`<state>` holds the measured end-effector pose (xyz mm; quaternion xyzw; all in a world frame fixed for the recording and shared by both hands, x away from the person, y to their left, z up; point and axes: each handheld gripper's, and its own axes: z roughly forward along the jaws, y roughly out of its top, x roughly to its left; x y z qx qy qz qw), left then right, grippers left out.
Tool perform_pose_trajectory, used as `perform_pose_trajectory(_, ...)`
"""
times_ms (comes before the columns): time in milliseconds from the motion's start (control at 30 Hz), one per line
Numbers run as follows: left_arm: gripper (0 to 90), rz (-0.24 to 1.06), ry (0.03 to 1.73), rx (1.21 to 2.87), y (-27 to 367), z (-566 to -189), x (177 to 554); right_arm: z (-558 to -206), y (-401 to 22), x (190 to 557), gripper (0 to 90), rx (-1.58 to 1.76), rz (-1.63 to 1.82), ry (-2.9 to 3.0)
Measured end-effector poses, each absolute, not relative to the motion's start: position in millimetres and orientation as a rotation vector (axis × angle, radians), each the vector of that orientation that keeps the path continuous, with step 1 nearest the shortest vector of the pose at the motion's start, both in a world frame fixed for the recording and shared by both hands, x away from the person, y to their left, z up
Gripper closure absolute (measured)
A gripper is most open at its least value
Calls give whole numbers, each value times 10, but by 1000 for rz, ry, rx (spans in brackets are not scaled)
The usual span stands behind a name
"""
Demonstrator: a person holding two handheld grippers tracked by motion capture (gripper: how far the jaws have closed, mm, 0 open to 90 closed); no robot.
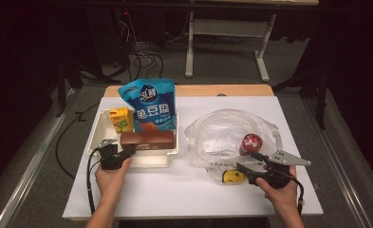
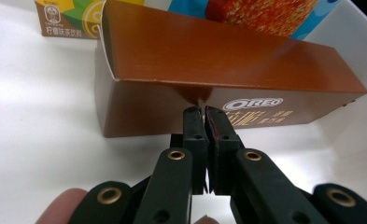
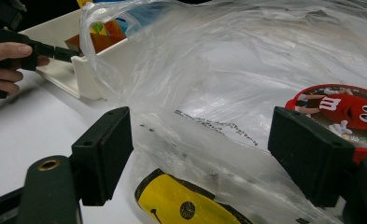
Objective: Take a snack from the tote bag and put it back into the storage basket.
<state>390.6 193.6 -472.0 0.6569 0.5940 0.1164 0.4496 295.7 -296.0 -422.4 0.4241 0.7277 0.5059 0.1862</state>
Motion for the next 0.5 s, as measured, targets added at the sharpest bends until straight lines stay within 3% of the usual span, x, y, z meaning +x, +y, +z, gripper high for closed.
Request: perform_pose_trajectory(500, 884, 332, 1464, 1593, 2022, -4678, 3858, -4226, -2957, 2961, 235, 1199, 1426, 2045)
